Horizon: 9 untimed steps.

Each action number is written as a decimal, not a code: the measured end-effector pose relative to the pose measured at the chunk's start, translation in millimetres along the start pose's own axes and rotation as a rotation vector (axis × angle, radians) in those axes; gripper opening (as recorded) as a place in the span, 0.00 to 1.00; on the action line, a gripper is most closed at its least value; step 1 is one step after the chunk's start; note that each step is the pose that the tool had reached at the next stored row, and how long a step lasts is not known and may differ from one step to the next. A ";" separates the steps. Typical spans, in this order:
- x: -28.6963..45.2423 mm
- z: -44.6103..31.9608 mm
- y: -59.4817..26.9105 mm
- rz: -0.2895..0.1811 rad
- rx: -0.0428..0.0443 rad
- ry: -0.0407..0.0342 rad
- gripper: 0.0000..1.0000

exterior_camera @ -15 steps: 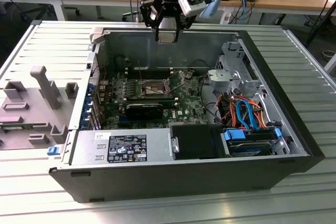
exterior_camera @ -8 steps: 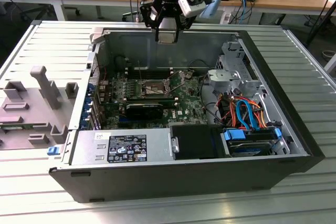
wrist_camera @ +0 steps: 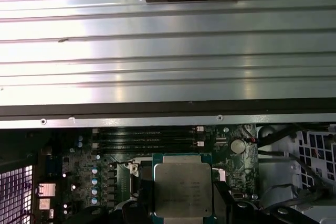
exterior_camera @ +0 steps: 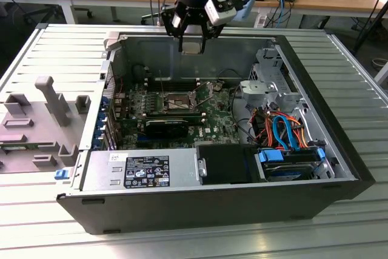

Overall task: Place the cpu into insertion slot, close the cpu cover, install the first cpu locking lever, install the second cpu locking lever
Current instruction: 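Place the cpu into insertion slot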

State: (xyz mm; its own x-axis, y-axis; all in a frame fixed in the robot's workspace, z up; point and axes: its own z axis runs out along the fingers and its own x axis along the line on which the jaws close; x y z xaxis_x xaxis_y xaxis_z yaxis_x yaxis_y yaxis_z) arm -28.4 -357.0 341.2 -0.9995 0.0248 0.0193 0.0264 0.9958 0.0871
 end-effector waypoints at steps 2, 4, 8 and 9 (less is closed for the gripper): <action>0.1 0.1 -0.2 0.000 0.0000 0.0000 0.54; 0.2 0.2 -0.4 0.000 0.0000 0.0000 0.54; 0.6 0.6 -1.9 0.000 0.0000 0.0000 0.54; 0.8 0.7 -2.5 0.000 -0.0001 0.0000 0.54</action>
State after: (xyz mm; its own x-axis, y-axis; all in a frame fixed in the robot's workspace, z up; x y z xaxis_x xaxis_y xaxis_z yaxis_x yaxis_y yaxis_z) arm -29.2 -359.4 340.3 -0.9995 0.0248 0.0192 0.0264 0.9958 0.0872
